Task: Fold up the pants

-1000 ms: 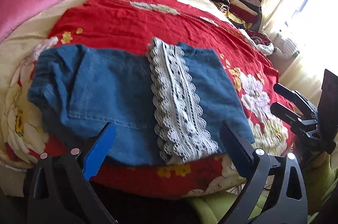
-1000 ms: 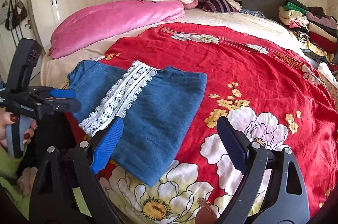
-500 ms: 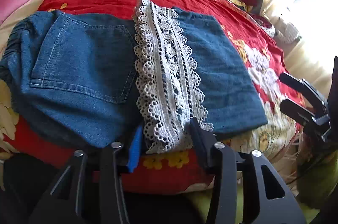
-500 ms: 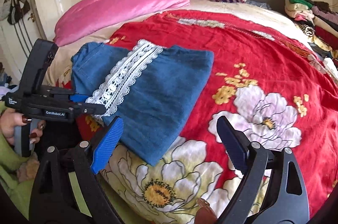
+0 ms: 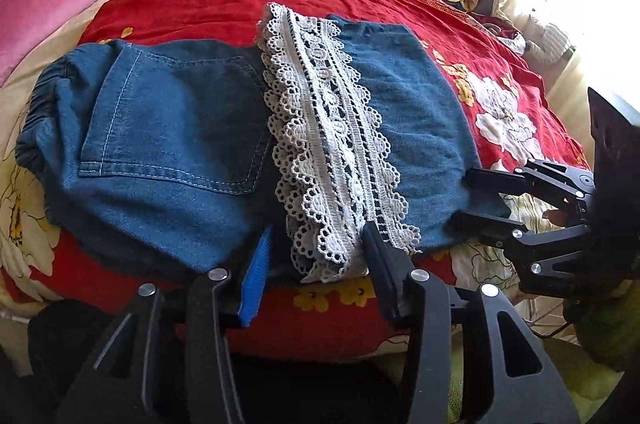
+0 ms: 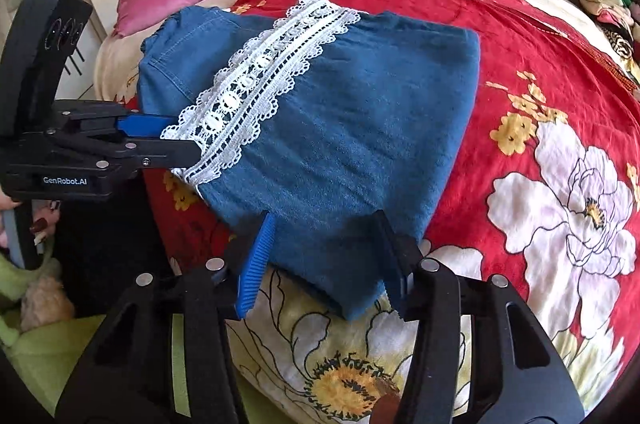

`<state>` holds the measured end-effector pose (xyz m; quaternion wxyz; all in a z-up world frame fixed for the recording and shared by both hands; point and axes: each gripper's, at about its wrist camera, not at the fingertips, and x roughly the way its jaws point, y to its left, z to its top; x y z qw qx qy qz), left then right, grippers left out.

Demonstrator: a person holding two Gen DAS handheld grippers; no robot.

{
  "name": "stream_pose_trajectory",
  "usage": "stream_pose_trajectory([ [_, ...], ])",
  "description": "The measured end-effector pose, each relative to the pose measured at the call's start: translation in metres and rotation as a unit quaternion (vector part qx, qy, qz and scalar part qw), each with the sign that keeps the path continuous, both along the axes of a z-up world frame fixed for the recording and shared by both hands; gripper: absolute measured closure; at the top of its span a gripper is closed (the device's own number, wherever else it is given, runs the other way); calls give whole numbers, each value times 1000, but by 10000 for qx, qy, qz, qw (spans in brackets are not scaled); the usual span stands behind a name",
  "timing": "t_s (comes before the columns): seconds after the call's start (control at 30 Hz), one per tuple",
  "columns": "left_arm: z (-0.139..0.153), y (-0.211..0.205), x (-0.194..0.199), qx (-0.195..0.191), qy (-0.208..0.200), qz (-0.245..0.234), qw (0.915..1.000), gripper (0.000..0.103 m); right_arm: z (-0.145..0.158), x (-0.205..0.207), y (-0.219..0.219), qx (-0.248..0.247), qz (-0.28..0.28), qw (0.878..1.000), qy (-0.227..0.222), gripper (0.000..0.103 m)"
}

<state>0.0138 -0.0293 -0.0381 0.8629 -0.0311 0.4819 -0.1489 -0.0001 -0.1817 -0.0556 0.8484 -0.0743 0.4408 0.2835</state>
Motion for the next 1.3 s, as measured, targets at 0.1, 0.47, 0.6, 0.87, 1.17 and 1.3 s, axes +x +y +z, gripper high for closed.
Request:
stream_pose_trajectory([
  [0.1,3,1,0,-48,-53,21,10000,51,0,0,0,-19,-6,10000,1,60],
  [0.47,28,13,-12,18,-418,215,9989,21,27,-3,-14,291,-167,9993,-137,47],
  [0.6,37,18,-15,54,-530,289,9982,21,36,-3,-16,359,-234,9988,-241,34],
  [0.87,56,33,-23,212,-809,579,9948,7,58,-5,-17,469,-283,9973,-498,21],
  [1.17,73,57,-29,436,-1036,986,9888,5,86,-3,-13,604,-271,9946,-794,13],
  [1.3,76,73,-30,433,-1033,1225,9861,5,99,3,-7,632,-251,9933,-936,11],
])
